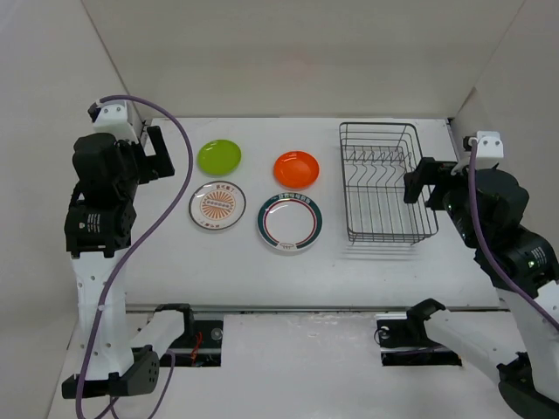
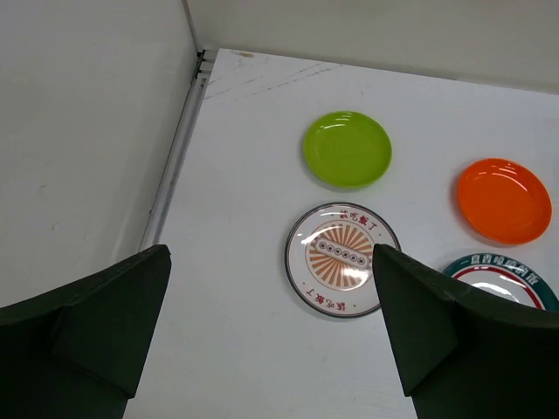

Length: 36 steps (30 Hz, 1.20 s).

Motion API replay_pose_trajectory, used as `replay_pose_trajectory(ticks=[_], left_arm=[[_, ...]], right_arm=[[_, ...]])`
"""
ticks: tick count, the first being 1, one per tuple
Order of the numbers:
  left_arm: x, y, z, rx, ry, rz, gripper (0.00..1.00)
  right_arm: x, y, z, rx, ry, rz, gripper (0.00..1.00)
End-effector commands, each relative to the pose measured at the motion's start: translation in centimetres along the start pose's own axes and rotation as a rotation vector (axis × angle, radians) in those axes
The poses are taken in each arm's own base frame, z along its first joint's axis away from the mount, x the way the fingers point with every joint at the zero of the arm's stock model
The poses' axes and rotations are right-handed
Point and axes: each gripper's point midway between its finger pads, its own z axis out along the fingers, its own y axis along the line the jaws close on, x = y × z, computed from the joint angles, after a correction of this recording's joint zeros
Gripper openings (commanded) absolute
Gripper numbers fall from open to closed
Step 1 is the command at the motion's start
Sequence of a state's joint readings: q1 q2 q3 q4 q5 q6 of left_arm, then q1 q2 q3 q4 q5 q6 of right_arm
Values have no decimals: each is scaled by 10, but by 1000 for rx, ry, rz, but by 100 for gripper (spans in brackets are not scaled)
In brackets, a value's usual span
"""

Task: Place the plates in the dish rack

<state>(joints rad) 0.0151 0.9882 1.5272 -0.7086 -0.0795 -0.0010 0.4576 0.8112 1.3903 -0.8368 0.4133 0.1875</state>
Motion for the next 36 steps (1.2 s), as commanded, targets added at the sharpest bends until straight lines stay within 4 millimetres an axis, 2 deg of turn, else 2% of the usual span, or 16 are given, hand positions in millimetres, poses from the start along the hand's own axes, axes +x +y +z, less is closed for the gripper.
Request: replay_pose_trajectory(ticks=[1, 6, 9, 13, 16, 21, 22, 23, 25, 26, 27, 28, 30, 32, 33, 36], left_arm=[[-18, -4, -10, 30, -63, -12, 100], [-16, -1, -16, 23, -78, -30, 100], [-1, -2, 3, 22, -59, -41, 100], [46, -16, 68, 75, 96, -18, 100], [73, -31, 118, 153, 188, 7, 100], [80, -17, 178, 226, 214, -46, 100], [68, -17, 188, 249, 198, -53, 100], [88, -21, 208, 299, 268, -79, 100], [86, -16, 226, 348, 278, -124, 98], [108, -16, 246, 374, 336, -150, 97], [114, -20, 251, 423, 363, -182, 97], [106, -22, 261, 444, 348, -181, 97], [130, -24, 282, 463, 408, -206, 97], [129, -23, 297, 461, 403, -219, 97], [146, -21, 310, 458, 436, -230, 95], [156, -21, 328, 466, 458, -240, 94]], right_arm=[[-2, -4, 3, 28, -20, 6, 100], [-3, -3, 0, 13, -40, 16, 100], [-3, 5, 2, -41, -49, -2, 100], [-2, 44, -1, -256, -58, -28, 100], [0, 56, 1, -315, -52, -30, 100], [7, 82, -6, -470, -55, -33, 100], [8, 86, -8, -498, -78, -29, 100], [9, 89, -9, -521, -88, -29, 100], [9, 99, -12, -582, -108, -29, 100], [14, 101, -12, -599, -106, -31, 100], [13, 106, -16, -632, -110, -32, 100], [16, 108, -15, -644, -107, -34, 100], [16, 110, -16, -655, -98, -16, 100], [19, 112, -16, -664, -95, -17, 100], [20, 113, -15, -665, -93, -6, 100], [26, 113, -13, -665, -85, 3, 100]])
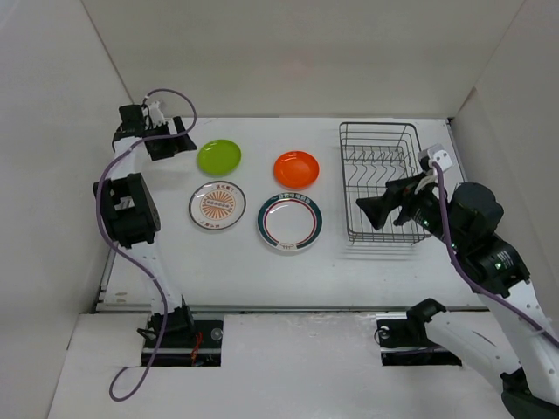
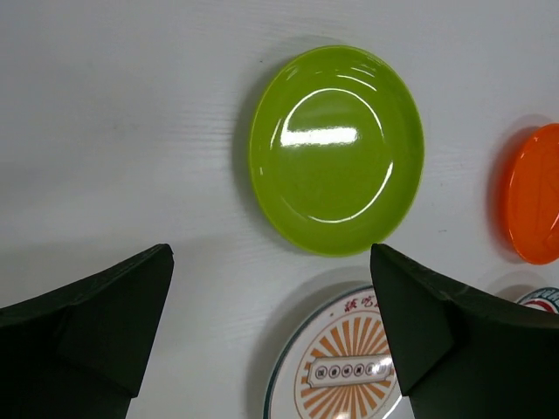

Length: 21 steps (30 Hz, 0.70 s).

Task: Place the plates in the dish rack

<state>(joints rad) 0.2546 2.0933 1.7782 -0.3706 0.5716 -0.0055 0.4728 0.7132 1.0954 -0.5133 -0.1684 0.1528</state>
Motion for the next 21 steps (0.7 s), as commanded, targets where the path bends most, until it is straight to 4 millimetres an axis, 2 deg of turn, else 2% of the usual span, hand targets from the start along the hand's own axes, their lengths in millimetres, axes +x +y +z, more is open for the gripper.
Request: replay_pose_trajectory(ticks=[1, 3, 4, 6, 8, 10, 15, 18, 21], left_arm=[[-10, -5, 16, 68, -8, -6, 94], [-12, 1, 27, 67, 0, -22, 94], [-3, 9, 40, 65, 25, -47, 92], [0, 8, 49, 70, 40, -58, 91], [6, 16, 58, 55, 55, -68, 89], [0, 12, 63, 62, 45, -53, 84], [14, -2, 81, 112, 93, -63, 68], [24, 3, 90, 109, 115, -77, 59], [30, 1, 97, 112, 133, -88, 59]], right_arm=[[-16, 12, -1, -55, -76, 1, 100], [-13, 11, 1, -53, -67, 3, 100], [-13, 9, 1, -44, -69, 12, 100], [-11, 8, 1, -34, -62, 14, 100], [-13, 8, 2, -34, -62, 14, 100], [-14, 4, 3, -9, -57, 16, 100], [-8, -4, 12, 22, -33, 21, 100], [-11, -2, 16, 11, -44, 19, 100], [-9, -2, 17, 11, -43, 29, 100]])
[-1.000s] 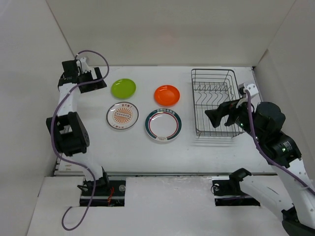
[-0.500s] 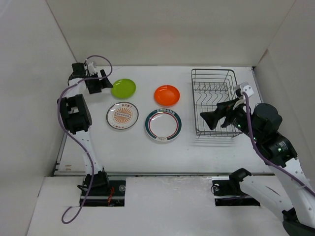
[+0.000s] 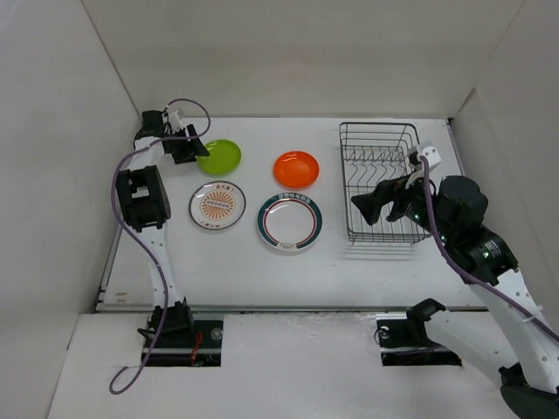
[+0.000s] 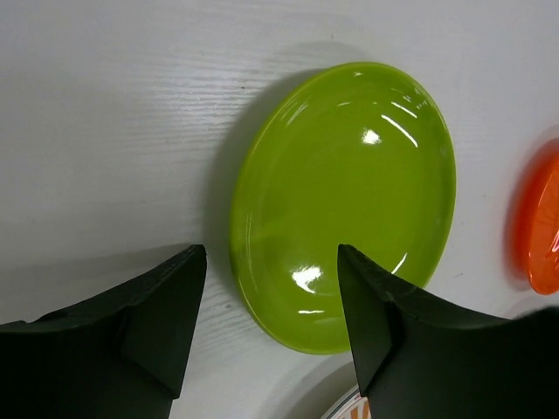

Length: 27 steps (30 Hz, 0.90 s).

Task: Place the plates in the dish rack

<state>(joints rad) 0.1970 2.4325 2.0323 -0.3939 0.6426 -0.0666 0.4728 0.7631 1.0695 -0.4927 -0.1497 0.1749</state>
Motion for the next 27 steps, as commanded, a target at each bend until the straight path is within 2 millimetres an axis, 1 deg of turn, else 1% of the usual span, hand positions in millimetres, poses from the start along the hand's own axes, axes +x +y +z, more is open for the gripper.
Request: replay_pose_trajectory(ticks=[1, 2, 4, 5, 6, 7, 8, 9, 10, 11, 12, 13, 14, 15, 16, 18, 19, 21, 22, 23, 24, 25, 26, 27], left_arm=[[4, -1, 6, 14, 28, -20, 59], [1, -2, 5, 15, 21, -15, 59], [8, 3, 11, 13, 37, -35, 59], [4, 4, 11, 5, 28, -30, 55], [7, 7, 14, -6, 35, -44, 51], [4, 6, 13, -5, 27, -39, 47], [9, 10, 15, -17, 41, -49, 42], [9, 10, 15, -18, 41, -60, 38], [9, 12, 18, -18, 42, -61, 28], [9, 12, 18, -18, 42, -61, 24], [5, 11, 17, -17, 33, -55, 20], [5, 12, 19, -17, 32, -63, 11], [-1, 10, 18, -15, 21, -55, 5], [-1, 10, 19, -15, 24, -70, 0], [-6, 6, 17, -5, 13, -71, 0], [-24, -9, 7, 34, -22, -68, 0], [-31, -21, 1, 79, -36, -62, 0], [-50, -43, -15, 130, -83, -54, 0], [-69, -67, -35, 186, -132, -14, 0], [-78, -80, -47, 216, -155, 1, 0], [-86, -93, -59, 249, -178, 16, 0], [-96, -115, -81, 291, -207, 32, 0], [-102, -134, -96, 351, -226, 67, 0], [-103, -142, -106, 372, -232, 73, 0]], right_arm=[[-25, 7, -1, -19, -93, -1, 100], [-19, 5, 3, -16, -75, 1, 100], [-19, 5, 3, -16, -75, 1, 100], [-19, 5, 3, -16, -75, 1, 100], [-19, 5, 3, -16, -75, 1, 100], [-15, 4, 7, -14, -66, 3, 100], [-15, 4, 7, -14, -66, 3, 100], [-15, 4, 7, -14, -66, 3, 100], [-15, 4, 7, -14, -66, 3, 100], [-16, 3, 10, -14, -66, 3, 100], [-16, 3, 10, -14, -66, 3, 100], [-12, 2, 11, -12, -57, 4, 100], [-14, 3, 11, -14, -67, 13, 100], [-7, 1, 16, -10, -44, 26, 100], [-9, 2, 16, -12, -55, 24, 100], [1, -1, 28, -7, -30, 52, 100], [-1, 1, 28, -20, -39, 50, 100], [8, -2, 42, -16, -19, 76, 100], [8, 0, 45, -26, -21, 76, 100], [7, 1, 49, -37, -24, 75, 100], [2, 2, 54, -43, -44, 80, 100], [4, 3, 61, -53, -37, 81, 100], [3, 6, 65, -79, -37, 79, 100], [3, 8, 70, -89, -41, 78, 100]])
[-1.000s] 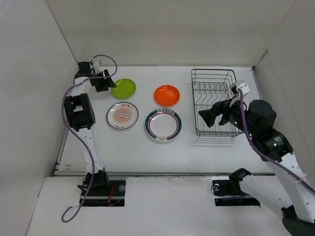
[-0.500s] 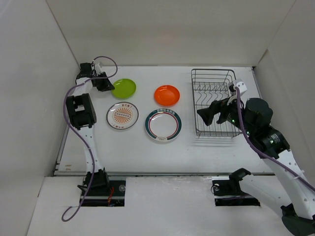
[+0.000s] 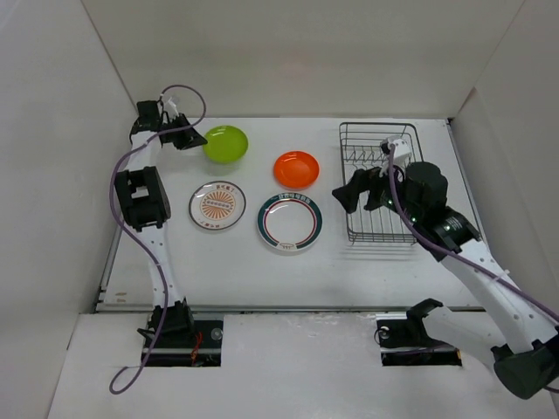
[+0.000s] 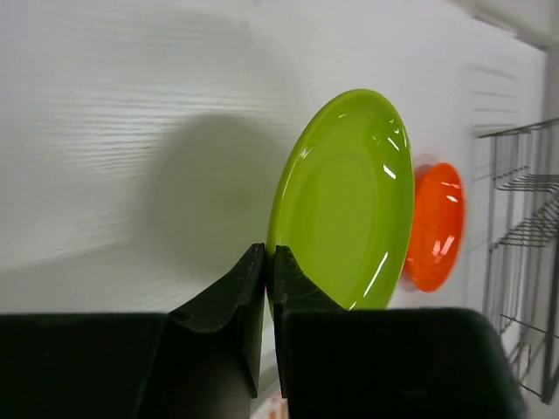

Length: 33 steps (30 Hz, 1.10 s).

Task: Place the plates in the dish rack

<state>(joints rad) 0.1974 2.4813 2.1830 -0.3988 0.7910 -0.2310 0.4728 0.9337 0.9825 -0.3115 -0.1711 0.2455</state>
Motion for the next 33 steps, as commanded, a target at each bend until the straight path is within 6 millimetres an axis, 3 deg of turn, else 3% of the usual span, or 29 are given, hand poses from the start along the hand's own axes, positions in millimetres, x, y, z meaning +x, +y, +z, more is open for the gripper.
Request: replay_pose_trajectory(ticks=[1, 2, 4, 6, 7, 10, 11, 12, 15, 18, 22, 29, 33], left_arm=[[-54, -129, -82, 242, -152, 185, 0], [-56, -154, -103, 283, -178, 236, 0], [-38, -169, -119, 320, -159, 242, 0], [-26, -178, -129, 349, -154, 265, 0], [-9, -172, -126, 357, -124, 248, 0], [13, -198, -142, 409, -103, 304, 0], [23, -193, -141, 403, -90, 309, 0], [30, -202, -147, 406, -83, 329, 0], [43, -202, -148, 397, -69, 350, 0], [54, -209, -152, 401, -53, 363, 0], [66, -225, -155, 400, -38, 431, 0], [85, -244, -150, 406, -7, 489, 0], [91, -251, -151, 411, -4, 503, 0]], right_arm=[[-39, 24, 16, -111, -130, -5, 100], [-44, 27, 20, -131, -138, -9, 100], [-56, 37, 33, -188, -161, -22, 100], [-64, 44, 44, -232, -171, -32, 100], [-71, 47, 50, -250, -187, -39, 100], [-81, 46, 79, -291, -177, -36, 100], [-96, 48, 84, -316, -212, -40, 100], [-86, 46, 105, -335, -175, -8, 100], [-82, 52, 132, -432, -162, 58, 100], [-80, 57, 142, -520, -192, 99, 100], [-56, 57, 169, -556, -143, 186, 100], [-34, 83, 201, -624, -91, 215, 99], [-31, 93, 213, -645, -76, 233, 91]])
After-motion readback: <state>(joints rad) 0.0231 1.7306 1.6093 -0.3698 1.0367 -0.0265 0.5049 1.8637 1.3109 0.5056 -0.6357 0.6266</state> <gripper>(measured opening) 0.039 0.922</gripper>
